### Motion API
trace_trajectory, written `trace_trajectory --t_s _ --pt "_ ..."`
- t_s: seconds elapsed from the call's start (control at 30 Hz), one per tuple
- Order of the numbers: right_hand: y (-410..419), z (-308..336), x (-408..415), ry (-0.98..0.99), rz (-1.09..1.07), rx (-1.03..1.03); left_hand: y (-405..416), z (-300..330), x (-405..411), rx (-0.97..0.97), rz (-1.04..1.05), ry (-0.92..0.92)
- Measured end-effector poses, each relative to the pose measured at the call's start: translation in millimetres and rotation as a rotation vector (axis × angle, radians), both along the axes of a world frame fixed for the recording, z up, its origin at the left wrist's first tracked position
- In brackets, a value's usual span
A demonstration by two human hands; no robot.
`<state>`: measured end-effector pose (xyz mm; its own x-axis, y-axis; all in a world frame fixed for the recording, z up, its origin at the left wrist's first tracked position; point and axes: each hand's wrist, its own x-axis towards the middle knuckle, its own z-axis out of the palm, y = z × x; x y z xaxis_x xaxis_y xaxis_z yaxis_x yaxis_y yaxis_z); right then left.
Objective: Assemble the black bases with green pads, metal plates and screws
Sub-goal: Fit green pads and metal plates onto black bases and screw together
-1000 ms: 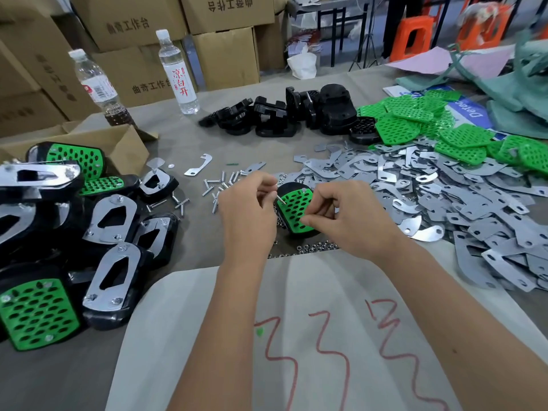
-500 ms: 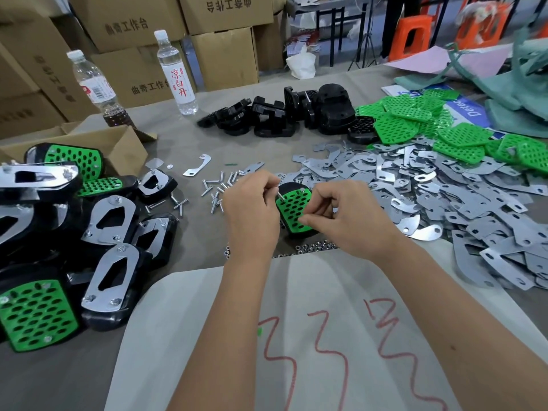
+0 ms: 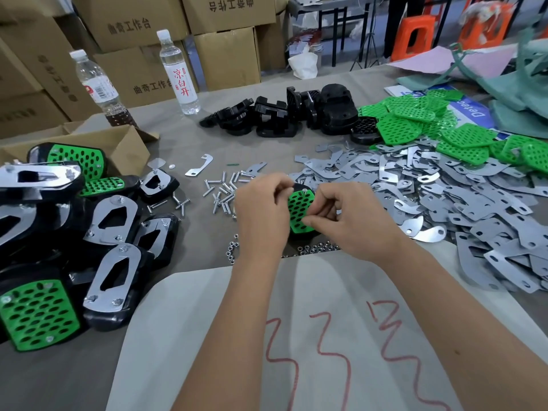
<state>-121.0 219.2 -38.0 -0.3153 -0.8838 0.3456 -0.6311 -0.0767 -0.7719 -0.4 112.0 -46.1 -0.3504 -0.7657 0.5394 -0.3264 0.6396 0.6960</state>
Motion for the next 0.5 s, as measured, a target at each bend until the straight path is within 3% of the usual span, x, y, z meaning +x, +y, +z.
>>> trace_trajectory --t_s 0.17,0.5 --pt "0.5 2.1 -1.1 0.041 0.002 0.022 -10.0 0.5 13.9 0.173 0.051 0.058" --pt "-2.7 9.5 9.5 0.202 -0.074 0.084 0.1 2.3 -1.0 -0.032 0.039 -0.049"
